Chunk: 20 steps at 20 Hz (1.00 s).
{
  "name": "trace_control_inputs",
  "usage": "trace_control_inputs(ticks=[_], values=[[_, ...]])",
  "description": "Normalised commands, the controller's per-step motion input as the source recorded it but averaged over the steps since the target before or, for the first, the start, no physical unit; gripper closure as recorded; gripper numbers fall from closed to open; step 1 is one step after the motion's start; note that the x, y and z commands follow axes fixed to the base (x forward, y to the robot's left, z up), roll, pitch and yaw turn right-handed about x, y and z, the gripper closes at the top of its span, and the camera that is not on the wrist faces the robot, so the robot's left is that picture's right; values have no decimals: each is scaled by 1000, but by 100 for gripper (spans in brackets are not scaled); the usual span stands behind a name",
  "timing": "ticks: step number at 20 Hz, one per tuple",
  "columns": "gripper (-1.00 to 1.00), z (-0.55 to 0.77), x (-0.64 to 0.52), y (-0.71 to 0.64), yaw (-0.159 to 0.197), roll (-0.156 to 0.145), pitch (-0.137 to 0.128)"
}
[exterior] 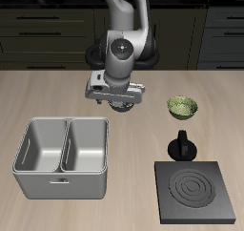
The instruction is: Place the black bowl on the flat stove and turn on the flat stove
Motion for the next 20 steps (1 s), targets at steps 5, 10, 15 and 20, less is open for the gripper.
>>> trace_control_inputs(ticks=[5,10,15,20], values=[[-100,-310,3,-4,-3,4,55],[-100,-246,-51,-32,-34,-3,56],[100,-108,-114,-6,-71,51,15],[100,125,-110,12,-18,-2,-30]])
